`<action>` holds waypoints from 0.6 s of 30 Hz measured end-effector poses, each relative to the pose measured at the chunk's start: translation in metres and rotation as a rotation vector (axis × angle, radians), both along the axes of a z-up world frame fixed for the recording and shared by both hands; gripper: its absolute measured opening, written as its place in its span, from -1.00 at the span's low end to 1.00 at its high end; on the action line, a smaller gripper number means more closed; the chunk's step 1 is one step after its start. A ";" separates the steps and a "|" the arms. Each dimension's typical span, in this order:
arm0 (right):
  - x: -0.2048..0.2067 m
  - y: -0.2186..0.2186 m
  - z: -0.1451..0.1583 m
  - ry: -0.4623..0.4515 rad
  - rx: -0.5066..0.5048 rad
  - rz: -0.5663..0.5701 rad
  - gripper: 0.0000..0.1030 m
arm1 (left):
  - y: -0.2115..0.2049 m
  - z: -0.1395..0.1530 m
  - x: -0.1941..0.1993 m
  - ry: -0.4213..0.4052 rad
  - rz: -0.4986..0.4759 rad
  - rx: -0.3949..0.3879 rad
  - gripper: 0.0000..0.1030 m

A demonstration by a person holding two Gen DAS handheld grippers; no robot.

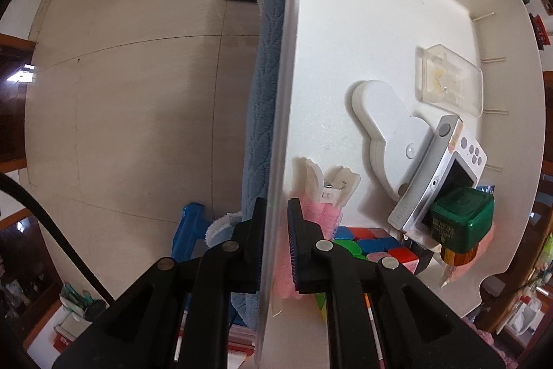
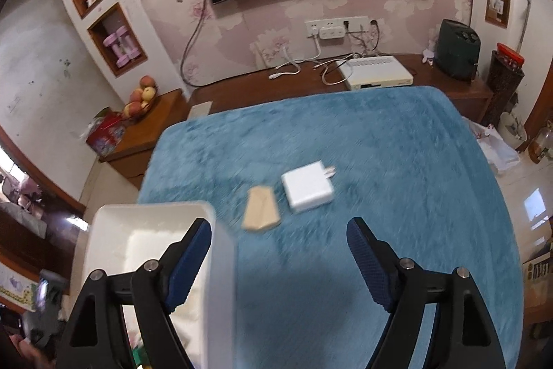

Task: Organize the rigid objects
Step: 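Move the right tool to the white charger cube and grasp it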

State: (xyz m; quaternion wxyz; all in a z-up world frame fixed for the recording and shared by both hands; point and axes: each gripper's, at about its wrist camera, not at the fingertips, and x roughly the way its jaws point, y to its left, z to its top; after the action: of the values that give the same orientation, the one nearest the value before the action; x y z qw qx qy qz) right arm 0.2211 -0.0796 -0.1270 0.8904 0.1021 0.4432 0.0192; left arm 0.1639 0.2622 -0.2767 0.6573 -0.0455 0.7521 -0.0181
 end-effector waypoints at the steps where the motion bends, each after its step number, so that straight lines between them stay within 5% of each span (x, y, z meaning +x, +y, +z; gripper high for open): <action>1: 0.006 -0.003 -0.005 -0.003 0.000 -0.004 0.58 | -0.001 0.000 0.000 0.003 -0.003 0.005 -0.79; 8: 0.048 -0.017 -0.047 -0.047 -0.003 0.005 0.58 | -0.006 0.006 0.005 0.018 0.004 0.034 -0.79; 18: 0.085 -0.012 -0.111 0.004 -0.048 0.059 0.58 | -0.006 0.009 0.007 0.029 0.069 0.066 -0.79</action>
State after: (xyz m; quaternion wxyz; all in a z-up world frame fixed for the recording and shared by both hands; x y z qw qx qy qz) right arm 0.3063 -0.0918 -0.2383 0.8907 0.0677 0.4482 0.0345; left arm 0.1706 0.2564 -0.2677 0.6476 -0.0498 0.7598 0.0302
